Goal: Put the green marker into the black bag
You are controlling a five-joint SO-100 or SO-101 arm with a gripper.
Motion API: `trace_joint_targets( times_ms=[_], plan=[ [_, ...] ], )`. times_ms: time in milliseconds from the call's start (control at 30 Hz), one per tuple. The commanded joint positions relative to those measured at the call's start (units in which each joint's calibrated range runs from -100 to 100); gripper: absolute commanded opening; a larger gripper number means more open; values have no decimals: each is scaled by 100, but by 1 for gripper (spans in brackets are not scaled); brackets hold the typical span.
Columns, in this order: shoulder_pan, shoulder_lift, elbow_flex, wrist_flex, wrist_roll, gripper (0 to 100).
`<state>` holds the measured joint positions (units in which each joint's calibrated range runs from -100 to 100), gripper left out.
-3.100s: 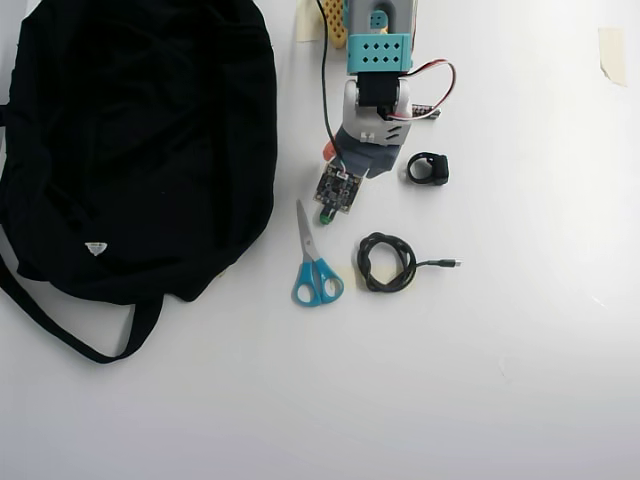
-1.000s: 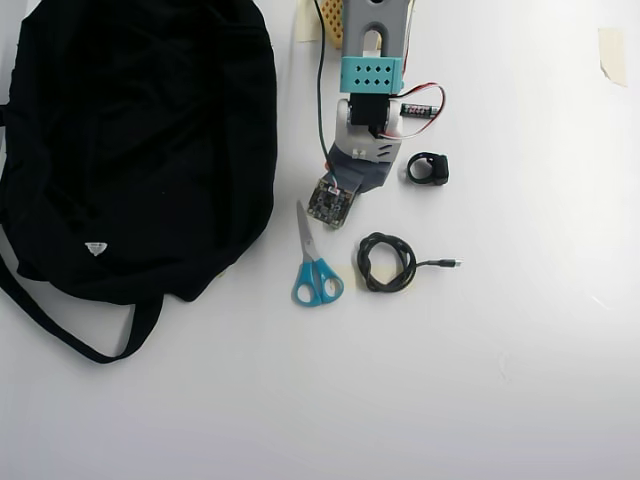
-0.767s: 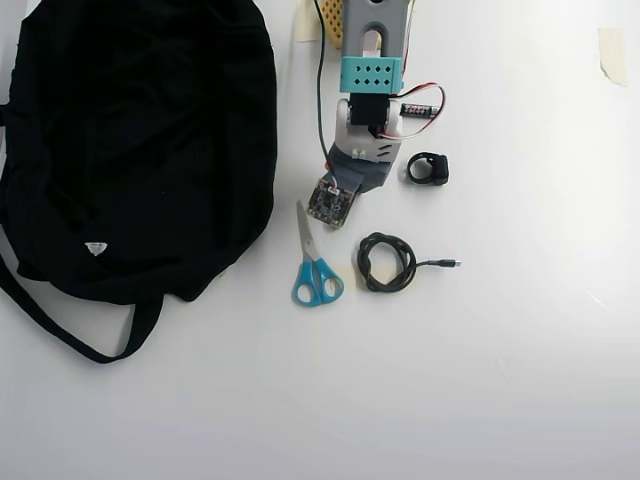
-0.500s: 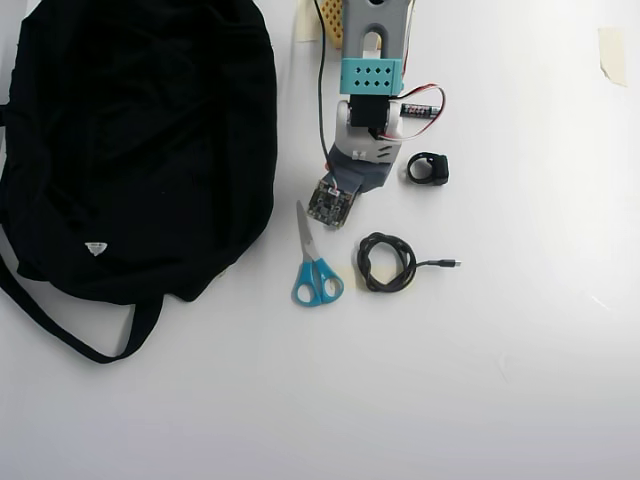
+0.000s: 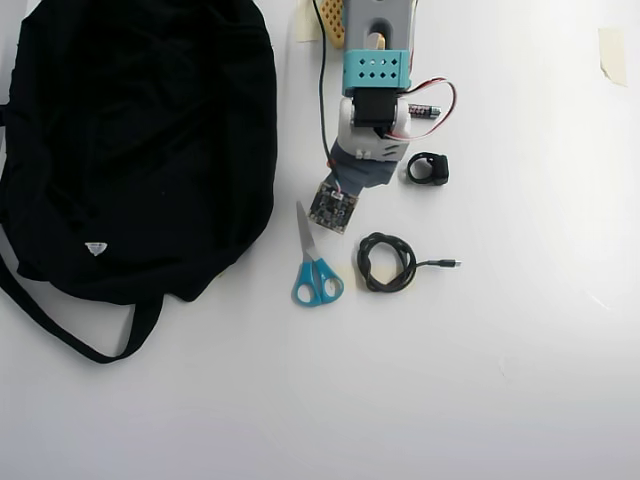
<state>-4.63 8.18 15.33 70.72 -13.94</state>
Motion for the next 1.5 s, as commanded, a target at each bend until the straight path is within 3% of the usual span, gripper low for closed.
trace_joint_targets(
  times_ms=[0,433,800,1467],
  plan=[
    [-61,-112,-653,568,178,2],
    [37,-1399,-626,1042,985,2],
    [702,-2029,-715,1516,1468,2],
    [4068,-2129,-1452,1068,1106,2]
  ],
)
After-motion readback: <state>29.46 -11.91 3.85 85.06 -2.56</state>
